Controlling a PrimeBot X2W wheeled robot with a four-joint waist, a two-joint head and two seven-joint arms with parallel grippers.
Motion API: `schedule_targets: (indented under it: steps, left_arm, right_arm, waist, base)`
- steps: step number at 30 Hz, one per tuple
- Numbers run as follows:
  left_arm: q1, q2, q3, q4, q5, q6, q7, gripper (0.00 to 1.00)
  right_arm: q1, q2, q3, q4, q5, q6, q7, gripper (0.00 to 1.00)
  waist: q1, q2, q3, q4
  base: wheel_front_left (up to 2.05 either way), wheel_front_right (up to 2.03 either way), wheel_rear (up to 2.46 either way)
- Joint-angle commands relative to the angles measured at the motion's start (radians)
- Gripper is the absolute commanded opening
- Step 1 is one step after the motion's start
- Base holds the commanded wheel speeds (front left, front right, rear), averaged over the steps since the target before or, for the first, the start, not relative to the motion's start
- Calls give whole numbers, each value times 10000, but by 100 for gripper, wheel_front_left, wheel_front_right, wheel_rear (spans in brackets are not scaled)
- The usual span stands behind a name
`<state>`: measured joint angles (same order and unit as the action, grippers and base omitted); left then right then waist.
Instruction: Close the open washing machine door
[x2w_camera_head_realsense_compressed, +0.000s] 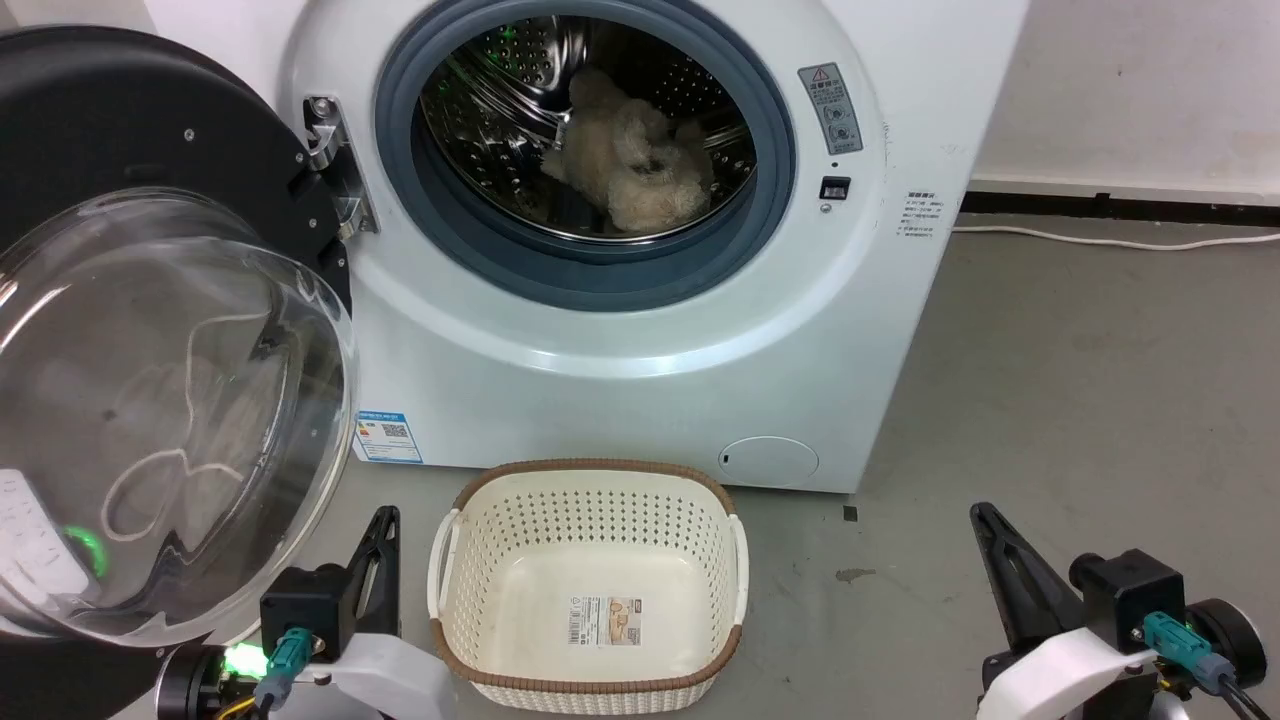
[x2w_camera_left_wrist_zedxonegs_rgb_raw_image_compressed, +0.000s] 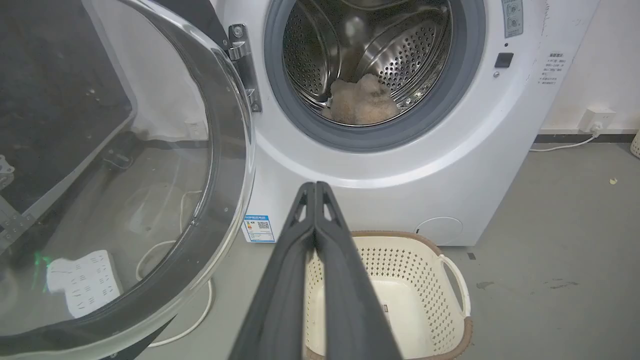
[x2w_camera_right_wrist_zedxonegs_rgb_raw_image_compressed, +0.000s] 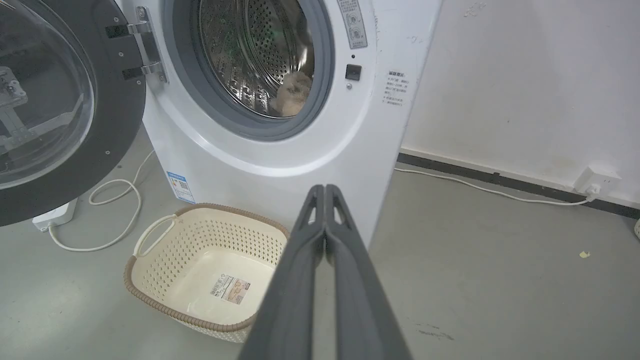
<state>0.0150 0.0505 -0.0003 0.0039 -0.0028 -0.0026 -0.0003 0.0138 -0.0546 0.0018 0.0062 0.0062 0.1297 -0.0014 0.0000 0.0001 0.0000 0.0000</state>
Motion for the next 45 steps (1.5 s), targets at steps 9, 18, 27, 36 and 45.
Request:
schedule_targets:
  steps: [9,18,27,36,45]
  left_arm:
    - [-3,5,-21,19,2,-14,-65,100]
    - [-6,35,-67,25,-2,-43,-253,100]
    - [5,85,-139,47,0,-81,-440,100]
    - [79,185,-209,46,6,-111,-629,100]
    - [182,230,-222,-118,-28,-30,-859,100]
  right_arm:
    - [26,-1,-14,17,66,0,-63,100]
    - [90,2,-90,70,158,1,-251,100]
    - [161,6,-49,154,117,2,-438,100]
    - [186,9,105,251,77,2,-626,100]
    - [-79,-47,595,547,82,3,-855,100]
  waist:
    - [0,-1,3,4]
    - [0,-1,-21,139]
    - [0,-1,-99,549]
    - [0,-1,-183,1126]
    - [0,-1,-104,1657]
  base:
    - [0,0,0]
    - [0,0,0]
    - [0,0,0]
    - [0,0,0]
    - [0,0,0]
